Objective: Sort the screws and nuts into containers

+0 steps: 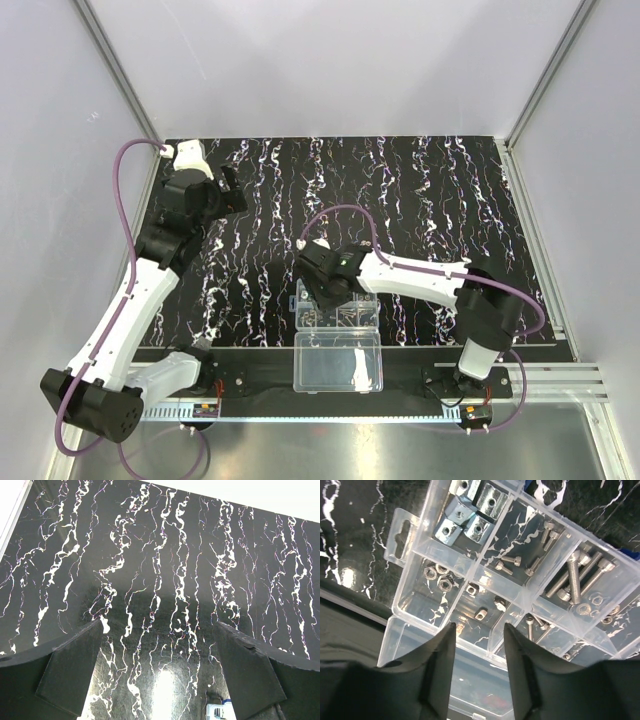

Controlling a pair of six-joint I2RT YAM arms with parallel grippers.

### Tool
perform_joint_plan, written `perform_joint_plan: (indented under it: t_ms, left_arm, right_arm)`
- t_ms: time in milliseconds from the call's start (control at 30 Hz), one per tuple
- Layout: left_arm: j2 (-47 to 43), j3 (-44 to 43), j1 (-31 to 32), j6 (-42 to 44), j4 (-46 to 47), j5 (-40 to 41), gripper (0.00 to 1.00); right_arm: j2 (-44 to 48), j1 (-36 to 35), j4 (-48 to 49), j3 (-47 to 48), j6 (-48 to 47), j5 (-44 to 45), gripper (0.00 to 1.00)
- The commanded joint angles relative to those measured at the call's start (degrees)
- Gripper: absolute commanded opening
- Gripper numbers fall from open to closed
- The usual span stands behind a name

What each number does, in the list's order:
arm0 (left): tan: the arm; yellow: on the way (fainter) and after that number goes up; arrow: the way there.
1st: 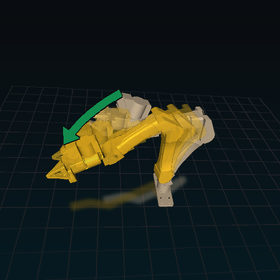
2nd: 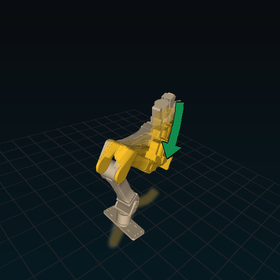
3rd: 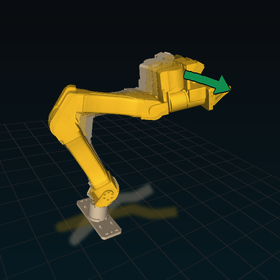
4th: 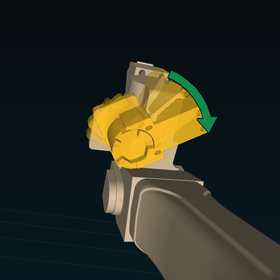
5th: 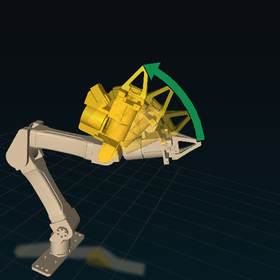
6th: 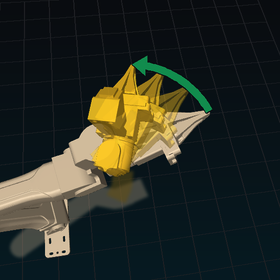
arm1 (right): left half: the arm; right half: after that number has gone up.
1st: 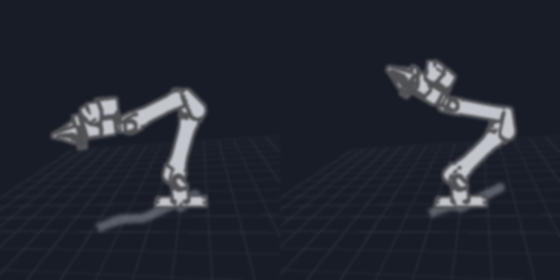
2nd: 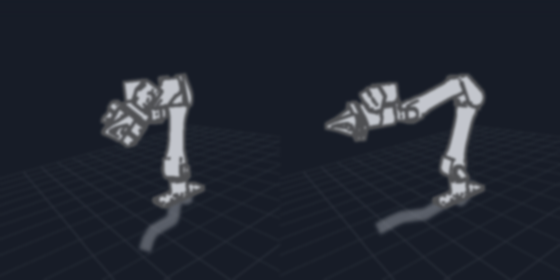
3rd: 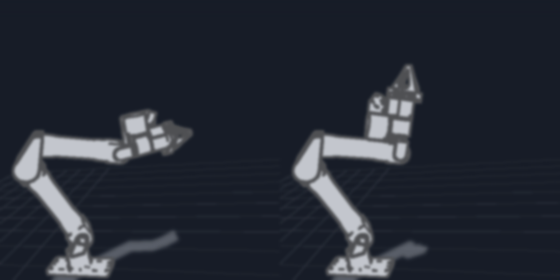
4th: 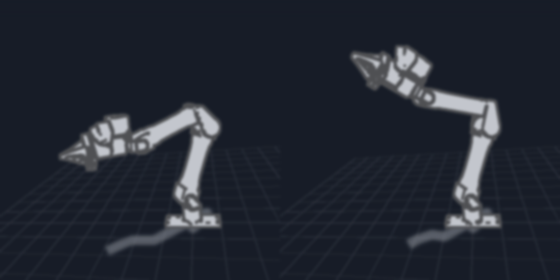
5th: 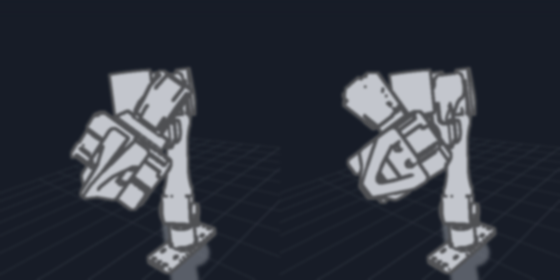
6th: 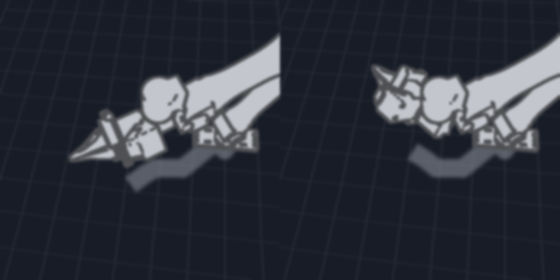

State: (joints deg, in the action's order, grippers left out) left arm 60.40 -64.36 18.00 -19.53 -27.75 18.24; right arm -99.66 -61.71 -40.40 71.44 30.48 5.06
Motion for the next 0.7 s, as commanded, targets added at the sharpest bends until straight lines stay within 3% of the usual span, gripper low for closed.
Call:
perform_joint_plan:
  t_ms: [0, 167, 333, 433, 667]
  left_arm:
    - [-0.46, -1.82, -0.25, -0.07, 1.82, -0.49, 0.99]
    - [-0.20, -1.65, -0.16, 0.02, 1.91, -0.31, 0.99]
    - [-0.02, -1.30, -0.16, 0.19, 2.26, -0.05, 0.99]
    - [0.15, -1.12, -0.16, 0.28, 2.52, -0.05, 0.99]
    - [0.68, -0.94, -0.16, 0.37, 2.61, 0.39, 0.99]
  right_arm:
    - [3.50, -0.16, -2.04, 4.05, -0.42, 1.70, 0.51]
    - [5.26, 3.95, -6.00, 10.38, -1.56, 9.53, 0.55]
    - [1.94, 20.10, -3.90, 12.14, -1.30, 8.38, 0.52]
    - [-2.36, 24.78, -2.32, 14.16, -1.73, 9.17, 0.51]
    - [-10.90, 29.19, -0.03, 19.17, 2.12, 10.76, 0.46]
